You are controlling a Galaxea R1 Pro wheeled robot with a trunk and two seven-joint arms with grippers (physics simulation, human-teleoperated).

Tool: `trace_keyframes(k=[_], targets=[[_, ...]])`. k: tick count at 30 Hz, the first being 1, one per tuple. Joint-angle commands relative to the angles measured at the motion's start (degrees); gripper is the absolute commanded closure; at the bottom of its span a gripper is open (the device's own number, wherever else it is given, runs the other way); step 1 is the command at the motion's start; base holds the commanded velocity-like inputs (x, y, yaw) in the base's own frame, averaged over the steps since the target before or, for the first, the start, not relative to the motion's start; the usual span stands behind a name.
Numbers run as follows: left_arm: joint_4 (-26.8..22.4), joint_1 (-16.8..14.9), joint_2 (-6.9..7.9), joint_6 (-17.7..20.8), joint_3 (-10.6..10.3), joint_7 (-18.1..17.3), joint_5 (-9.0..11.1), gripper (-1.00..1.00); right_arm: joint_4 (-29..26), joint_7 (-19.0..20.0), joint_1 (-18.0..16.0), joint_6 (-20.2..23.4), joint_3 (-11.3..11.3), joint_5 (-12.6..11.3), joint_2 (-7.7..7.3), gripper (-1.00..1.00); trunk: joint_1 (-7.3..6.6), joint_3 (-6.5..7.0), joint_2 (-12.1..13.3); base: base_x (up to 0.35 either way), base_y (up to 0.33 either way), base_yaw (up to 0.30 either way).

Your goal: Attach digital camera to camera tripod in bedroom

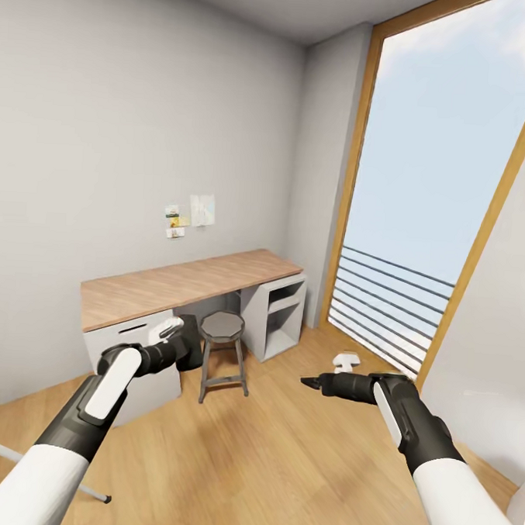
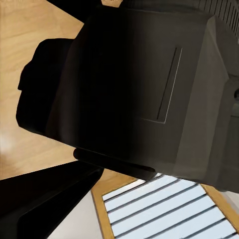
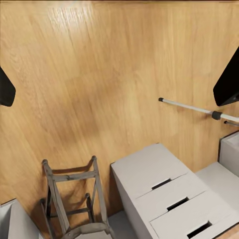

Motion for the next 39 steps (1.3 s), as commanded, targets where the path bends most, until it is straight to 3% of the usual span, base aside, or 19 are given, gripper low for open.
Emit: trace_keyframes(k=[1,6,13,17,24,30,34,39], targets=[[0.14,-0.02,0.01,-0.03,-0.12,0.48,0.59,1.00,0.68,-0.11,0.07,0.36,0.06,-0.32,-0.06,-1.00,0.02,-0.03,-0.05,0.000,0.000,0.000],[3.17,-0.03,0.05,-0.27,-0.25,0.57,-0.66,1.00,8.88,-2.22,0.30,-0.53,0.09,0.49,-0.54,-1.00,0.02,-0.03,-0.05,0.000,0.000,0.000],[6.56,0.00,0.14,-0.15,-0.34,0.75,-2.88,1.00,18.58,-7.99,0.39,-6.08,0.08,2.35,-0.86,-1.00,0.02,-0.03,-0.05,0.000,0.000,0.000],[11.88,0.25,-0.19,-0.37,-0.36,0.55,-3.54,1.00,24.06,-12.00,0.39,-9.02,0.12,3.03,-0.92,-1.00,0.02,-0.03,-0.05,0.000,0.000,0.000],[23.28,0.41,-2.09,-1.52,-0.36,0.00,-3.92,1.00,31.49,-14.86,0.40,-10.36,0.14,3.62,-0.94,-1.00,0.02,-0.03,-0.05,0.000,0.000,0.000],[31.41,0.43,-3.43,-7.81,-0.40,-0.56,-3.93,1.00,33.36,-15.40,0.41,-10.53,0.20,3.91,-0.85,-1.00,0.02,-0.03,-0.05,0.000,0.000,0.000],[36.44,0.43,-4.08,-11.84,-0.87,-3.74,-3.94,1.00,33.68,-15.91,0.40,-10.60,0.22,4.06,-0.54,-1.00,0.02,-0.03,-0.05,0.000,0.000,0.000],[41.54,0.43,-5.28,-14.70,-1.97,-10.76,-4.69,1.00,33.67,-16.78,0.37,-10.63,0.22,4.08,-0.19,-1.00,0.02,-0.03,-0.05,0.000,0.000,0.000]])
